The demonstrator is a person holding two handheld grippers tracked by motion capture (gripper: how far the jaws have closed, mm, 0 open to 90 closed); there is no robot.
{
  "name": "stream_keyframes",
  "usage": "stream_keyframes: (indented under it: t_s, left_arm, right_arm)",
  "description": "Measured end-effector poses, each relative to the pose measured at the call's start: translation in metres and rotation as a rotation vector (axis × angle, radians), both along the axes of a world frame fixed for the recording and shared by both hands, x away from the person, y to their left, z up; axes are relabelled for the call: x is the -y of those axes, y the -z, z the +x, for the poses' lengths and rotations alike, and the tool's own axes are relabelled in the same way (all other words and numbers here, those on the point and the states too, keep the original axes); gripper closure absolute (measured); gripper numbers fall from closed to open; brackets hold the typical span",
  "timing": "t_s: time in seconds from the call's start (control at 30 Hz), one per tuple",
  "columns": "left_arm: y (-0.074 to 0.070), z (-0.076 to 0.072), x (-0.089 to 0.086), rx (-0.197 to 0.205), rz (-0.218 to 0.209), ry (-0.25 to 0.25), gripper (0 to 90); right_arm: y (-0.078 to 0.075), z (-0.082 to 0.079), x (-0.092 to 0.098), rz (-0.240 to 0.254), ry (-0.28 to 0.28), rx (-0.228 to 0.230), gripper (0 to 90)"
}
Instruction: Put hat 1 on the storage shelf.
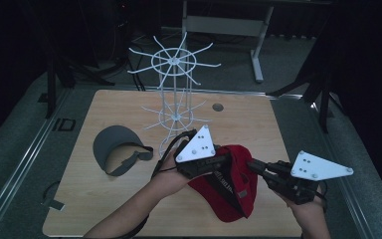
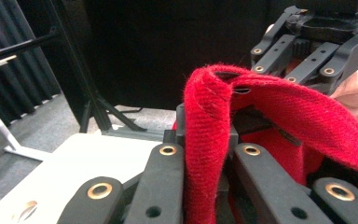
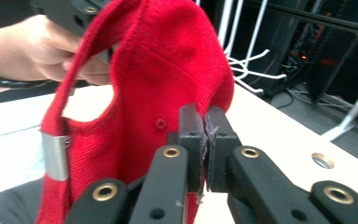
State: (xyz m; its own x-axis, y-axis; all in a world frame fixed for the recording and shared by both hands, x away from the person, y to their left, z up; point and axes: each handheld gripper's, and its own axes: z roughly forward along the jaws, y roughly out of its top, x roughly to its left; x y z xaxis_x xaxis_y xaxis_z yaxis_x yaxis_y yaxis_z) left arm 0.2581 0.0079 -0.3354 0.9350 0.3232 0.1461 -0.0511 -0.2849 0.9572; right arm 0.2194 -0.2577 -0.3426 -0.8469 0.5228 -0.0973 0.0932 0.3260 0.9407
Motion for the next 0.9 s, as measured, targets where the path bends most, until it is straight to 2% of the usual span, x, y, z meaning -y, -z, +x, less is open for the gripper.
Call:
stream_keyframes:
  t_s: [0.07, 0.2, 0.33, 0.37, 0.5, 0.7, 0.9]
  left_arm:
    - [0.001, 0.002, -0.001, -0.011, 0.000, 0.003, 86.7]
    - [0.003, 0.003, -0.003, -0.027, -0.005, 0.008, 86.4]
    - [0.006, 0.003, -0.006, -0.037, -0.006, 0.031, 86.0]
    - [0.007, 0.002, -0.005, -0.027, 0.001, 0.037, 86.0]
    - [0.010, 0.002, -0.006, -0.033, 0.007, 0.038, 84.5]
    - [0.014, 0.003, -0.011, -0.052, 0.011, 0.027, 65.7]
    - [0.014, 0.001, -0.018, -0.036, 0.003, -0.004, 59.6]
  right_arm:
    - [-0.002, -0.002, 0.000, -0.006, -0.001, 0.004, 88.4]
    - [-0.004, -0.004, 0.002, 0.014, -0.015, -0.001, 88.7]
    - [-0.009, -0.003, 0.012, 0.090, -0.031, -0.013, 88.8]
    - [-0.010, -0.003, 0.012, 0.095, -0.027, -0.015, 88.8]
    - [-0.011, -0.002, 0.012, 0.084, 0.003, -0.013, 88.8]
    - [-0.012, -0.001, 0.013, 0.085, 0.016, -0.019, 88.8]
    - [-0.014, -0.001, 0.013, 0.088, 0.025, -0.016, 88.8]
